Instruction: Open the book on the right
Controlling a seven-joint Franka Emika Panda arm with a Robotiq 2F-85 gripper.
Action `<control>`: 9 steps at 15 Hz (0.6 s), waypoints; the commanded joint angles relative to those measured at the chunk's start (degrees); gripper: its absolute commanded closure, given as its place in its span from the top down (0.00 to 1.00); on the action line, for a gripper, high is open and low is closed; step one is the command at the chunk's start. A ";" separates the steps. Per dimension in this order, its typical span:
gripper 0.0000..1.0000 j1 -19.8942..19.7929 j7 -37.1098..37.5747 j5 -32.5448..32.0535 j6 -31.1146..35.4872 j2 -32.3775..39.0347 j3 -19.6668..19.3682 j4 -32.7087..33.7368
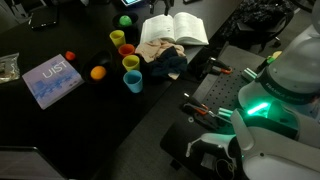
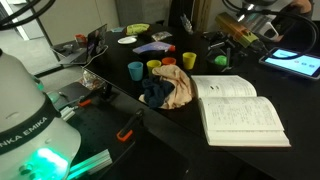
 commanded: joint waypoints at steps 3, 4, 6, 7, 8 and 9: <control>1.00 4.11 8.93 -9.47 3.97 -2.45 -5.56 -1.94; 1.00 4.56 11.07 -10.84 4.97 -2.95 -6.40 -2.36; 1.00 6.15 17.99 -13.73 5.23 -3.78 -8.55 -2.37; 1.00 6.93 21.53 -15.06 4.75 -4.35 -9.54 -2.34; 1.00 7.37 24.49 -15.97 3.41 -4.76 -10.17 -2.08; 1.00 7.87 27.53 -16.68 2.13 -5.28 -10.79 -1.85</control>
